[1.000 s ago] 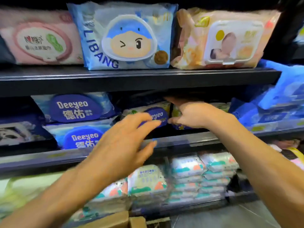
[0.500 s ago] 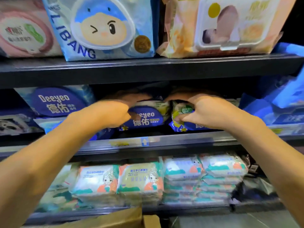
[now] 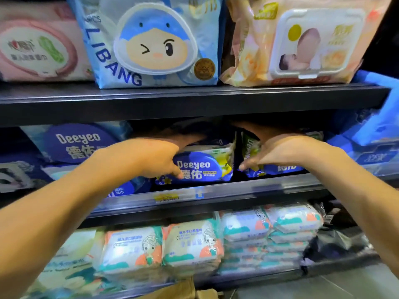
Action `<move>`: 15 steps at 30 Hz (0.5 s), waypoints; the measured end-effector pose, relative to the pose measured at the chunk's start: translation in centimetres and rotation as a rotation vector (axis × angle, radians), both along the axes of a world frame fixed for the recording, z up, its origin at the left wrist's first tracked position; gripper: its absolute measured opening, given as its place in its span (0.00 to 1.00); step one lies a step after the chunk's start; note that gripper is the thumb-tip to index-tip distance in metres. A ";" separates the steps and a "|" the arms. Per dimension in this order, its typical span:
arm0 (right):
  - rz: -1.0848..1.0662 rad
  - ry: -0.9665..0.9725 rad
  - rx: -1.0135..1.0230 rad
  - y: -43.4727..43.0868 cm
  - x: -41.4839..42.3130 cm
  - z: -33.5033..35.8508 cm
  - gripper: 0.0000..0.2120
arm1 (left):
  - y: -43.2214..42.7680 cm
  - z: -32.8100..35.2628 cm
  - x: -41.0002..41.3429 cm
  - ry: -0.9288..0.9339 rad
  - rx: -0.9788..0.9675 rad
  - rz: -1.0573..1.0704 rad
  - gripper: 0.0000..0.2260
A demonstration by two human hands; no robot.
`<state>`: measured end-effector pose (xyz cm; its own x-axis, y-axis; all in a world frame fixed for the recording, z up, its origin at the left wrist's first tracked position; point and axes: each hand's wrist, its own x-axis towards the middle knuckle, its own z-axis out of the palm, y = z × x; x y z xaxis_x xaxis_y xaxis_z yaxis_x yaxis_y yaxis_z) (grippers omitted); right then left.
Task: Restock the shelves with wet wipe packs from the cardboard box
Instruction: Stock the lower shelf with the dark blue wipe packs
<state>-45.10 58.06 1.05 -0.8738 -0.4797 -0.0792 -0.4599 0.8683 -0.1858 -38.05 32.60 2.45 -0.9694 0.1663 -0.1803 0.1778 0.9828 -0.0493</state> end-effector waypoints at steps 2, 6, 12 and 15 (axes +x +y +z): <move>-0.010 -0.085 0.036 -0.8 1.2 0.8 0.51 | 0.2 0.2 0.4 0.025 -0.005 -0.012 0.41; 0.004 0.017 -0.103 -2.5 1.6 0.4 0.42 | 0.0 0.2 1.0 0.102 0.019 -0.038 0.42; -0.008 -0.048 -0.215 -2.0 1.2 0.1 0.38 | -0.5 -1.7 1.7 0.261 -0.121 -0.047 0.44; -0.009 0.026 -0.024 1.3 1.5 1.2 0.47 | -0.4 -1.5 1.7 0.229 -0.114 -0.038 0.44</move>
<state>-43.63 59.40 2.22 -0.8797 -0.4734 -0.0446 -0.4571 0.8678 -0.1949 -36.35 32.16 0.99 -0.9805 0.1950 0.0232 0.1864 0.9614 -0.2023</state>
